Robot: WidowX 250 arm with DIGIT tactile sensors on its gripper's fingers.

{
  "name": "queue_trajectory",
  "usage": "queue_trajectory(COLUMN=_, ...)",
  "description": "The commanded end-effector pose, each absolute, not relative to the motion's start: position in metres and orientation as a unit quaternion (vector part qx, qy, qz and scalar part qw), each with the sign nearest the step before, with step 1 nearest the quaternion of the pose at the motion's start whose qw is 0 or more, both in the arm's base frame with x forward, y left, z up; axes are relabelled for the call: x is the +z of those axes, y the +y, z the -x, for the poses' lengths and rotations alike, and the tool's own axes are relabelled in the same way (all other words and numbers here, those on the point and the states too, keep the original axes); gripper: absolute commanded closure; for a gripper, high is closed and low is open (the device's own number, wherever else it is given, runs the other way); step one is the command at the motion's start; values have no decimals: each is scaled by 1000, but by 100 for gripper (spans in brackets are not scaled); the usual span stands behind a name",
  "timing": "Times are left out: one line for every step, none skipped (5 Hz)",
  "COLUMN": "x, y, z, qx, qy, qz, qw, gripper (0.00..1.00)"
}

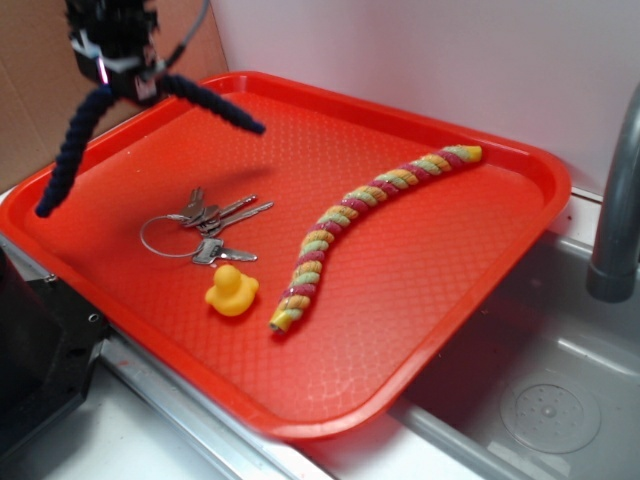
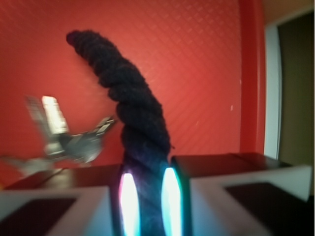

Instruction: Grab the blue rope.

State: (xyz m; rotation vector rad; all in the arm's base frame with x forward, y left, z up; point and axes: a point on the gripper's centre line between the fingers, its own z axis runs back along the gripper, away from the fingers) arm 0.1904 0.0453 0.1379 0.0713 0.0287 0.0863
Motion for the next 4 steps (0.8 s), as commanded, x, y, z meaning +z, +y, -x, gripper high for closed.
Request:
queue_trajectory(x=202, y=-2, z=-193, qx=63, qy=-24, qz=3, qw=998, gripper=100)
queue_trajectory(x=212, y=-14, z=-189, qx=52, qy=-35, qz=28, qw=998, gripper=100)
queue_trajectory(x=210, y=-17, z=-186, qx=75, qy=-71, qz=15, qw=995, gripper=100)
queue_trajectory(x=199, y=1, z=-187, qx=98, qy=-67, qz=21, qw=993, gripper=100)
